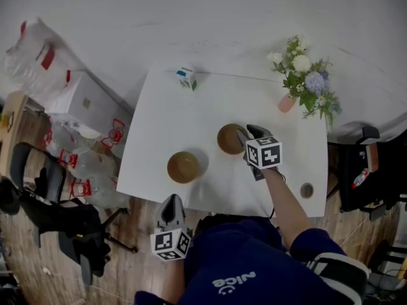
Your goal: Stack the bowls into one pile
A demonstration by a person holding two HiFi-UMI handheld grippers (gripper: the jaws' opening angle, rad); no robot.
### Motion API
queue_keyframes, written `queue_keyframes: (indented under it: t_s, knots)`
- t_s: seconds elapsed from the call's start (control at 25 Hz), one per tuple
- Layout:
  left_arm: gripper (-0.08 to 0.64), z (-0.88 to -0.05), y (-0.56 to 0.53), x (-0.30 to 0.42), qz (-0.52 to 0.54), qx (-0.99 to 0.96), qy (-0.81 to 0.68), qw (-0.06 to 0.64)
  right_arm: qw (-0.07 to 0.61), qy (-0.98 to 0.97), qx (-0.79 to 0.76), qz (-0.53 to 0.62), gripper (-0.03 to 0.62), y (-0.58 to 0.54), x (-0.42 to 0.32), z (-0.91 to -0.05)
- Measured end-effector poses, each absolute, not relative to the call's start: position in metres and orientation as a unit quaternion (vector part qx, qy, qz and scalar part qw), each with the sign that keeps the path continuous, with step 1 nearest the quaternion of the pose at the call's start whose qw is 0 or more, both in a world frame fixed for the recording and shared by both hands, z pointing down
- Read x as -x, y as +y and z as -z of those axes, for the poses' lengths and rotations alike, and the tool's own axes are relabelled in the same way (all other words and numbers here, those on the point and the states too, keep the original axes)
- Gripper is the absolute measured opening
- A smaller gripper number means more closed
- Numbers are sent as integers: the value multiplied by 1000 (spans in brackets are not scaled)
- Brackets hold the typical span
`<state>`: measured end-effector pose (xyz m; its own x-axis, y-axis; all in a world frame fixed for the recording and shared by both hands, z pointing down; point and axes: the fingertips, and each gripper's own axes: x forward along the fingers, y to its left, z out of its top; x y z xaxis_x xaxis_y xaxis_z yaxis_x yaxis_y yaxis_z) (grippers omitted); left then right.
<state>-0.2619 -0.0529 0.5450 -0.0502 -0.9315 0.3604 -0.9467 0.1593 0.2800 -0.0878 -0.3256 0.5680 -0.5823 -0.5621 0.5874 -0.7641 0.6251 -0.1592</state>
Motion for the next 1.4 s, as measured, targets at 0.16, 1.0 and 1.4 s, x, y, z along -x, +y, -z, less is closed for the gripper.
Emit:
queue_keyframes:
  t_s: [0.16,1.0,1.4]
  knots:
    - [25,-544,-51,264,-13,-647,-726,232,231,-889,-348,-185,168,-306,111,-546]
    - [25,-553,3,301,9,-584,-776,238,314,-911,-157,-218,141,-209,235,-602]
    - [25,-554,11,309,19,-571,-785,237,341,-898,-150,-234,89,-198,246,-622]
